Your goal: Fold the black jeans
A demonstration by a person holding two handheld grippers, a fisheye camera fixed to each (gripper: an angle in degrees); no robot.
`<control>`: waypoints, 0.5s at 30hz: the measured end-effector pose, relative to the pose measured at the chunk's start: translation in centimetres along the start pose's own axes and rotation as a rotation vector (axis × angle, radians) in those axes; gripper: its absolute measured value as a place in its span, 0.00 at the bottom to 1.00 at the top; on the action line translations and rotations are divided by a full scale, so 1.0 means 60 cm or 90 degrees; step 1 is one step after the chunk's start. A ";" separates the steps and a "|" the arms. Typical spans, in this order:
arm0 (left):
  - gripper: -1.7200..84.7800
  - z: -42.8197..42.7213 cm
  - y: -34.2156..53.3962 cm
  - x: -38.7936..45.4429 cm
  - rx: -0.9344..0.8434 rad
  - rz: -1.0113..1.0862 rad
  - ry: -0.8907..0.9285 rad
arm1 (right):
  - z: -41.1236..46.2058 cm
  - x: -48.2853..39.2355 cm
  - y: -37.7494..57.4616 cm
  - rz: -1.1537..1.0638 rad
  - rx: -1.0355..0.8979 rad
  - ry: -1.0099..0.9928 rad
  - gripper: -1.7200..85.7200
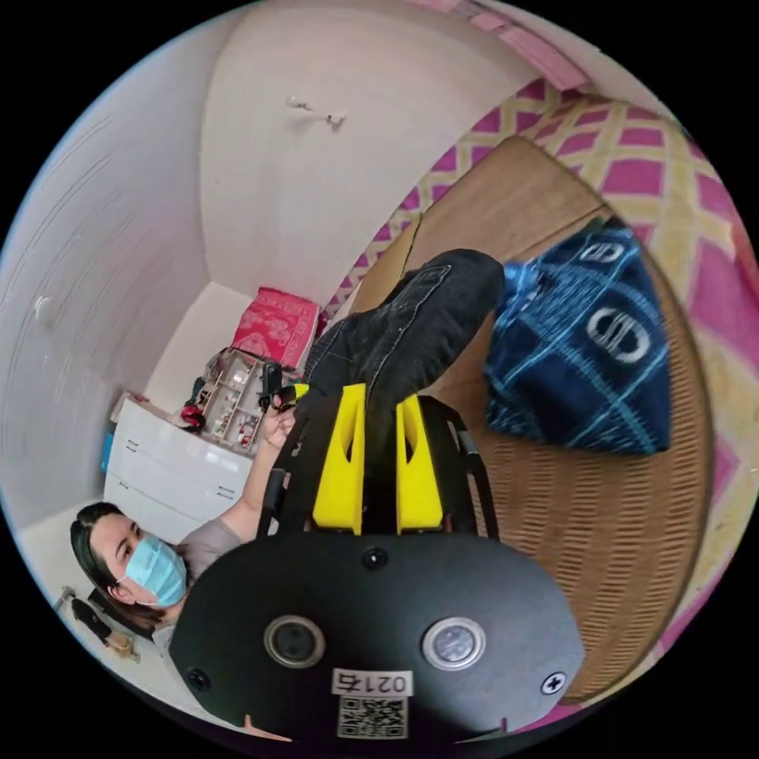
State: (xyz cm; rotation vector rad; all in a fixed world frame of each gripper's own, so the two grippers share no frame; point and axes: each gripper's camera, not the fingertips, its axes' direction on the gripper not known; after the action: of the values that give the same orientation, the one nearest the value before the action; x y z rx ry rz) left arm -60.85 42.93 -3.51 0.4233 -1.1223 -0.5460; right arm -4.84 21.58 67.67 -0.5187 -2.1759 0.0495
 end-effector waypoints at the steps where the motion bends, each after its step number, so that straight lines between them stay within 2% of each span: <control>1: 0.09 0.047 -0.054 0.006 -0.006 -0.008 0.008 | -0.021 0.003 -0.013 0.004 0.008 0.009 0.09; 3: 0.09 0.111 -0.129 0.015 -0.011 -0.012 -0.003 | -0.086 0.022 -0.055 0.022 0.054 0.049 0.09; 7: 0.10 0.221 -0.243 -0.013 0.004 -0.024 -0.061 | -0.111 0.089 -0.089 0.060 0.075 0.092 0.13; 10: 0.06 0.257 -0.210 -0.109 -0.004 -0.131 -0.111 | -0.091 0.156 -0.080 0.147 0.025 0.205 0.23; 11: 0.03 0.254 -0.180 -0.142 -0.007 -0.152 -0.114 | -0.088 0.164 -0.067 0.157 0.022 0.251 0.22; 13: 0.02 0.233 -0.132 -0.171 -0.006 -0.144 -0.084 | -0.096 0.151 -0.041 0.138 0.068 0.259 0.20; 15: 0.01 0.201 -0.077 -0.184 -0.016 -0.135 -0.063 | -0.090 0.091 -0.017 0.054 0.085 0.258 0.17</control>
State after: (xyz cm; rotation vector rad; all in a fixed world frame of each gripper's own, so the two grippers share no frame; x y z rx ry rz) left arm -76.54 45.37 -9.59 0.5004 -1.1708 -0.7732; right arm -3.93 21.91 75.38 -0.4967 -1.7428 0.1238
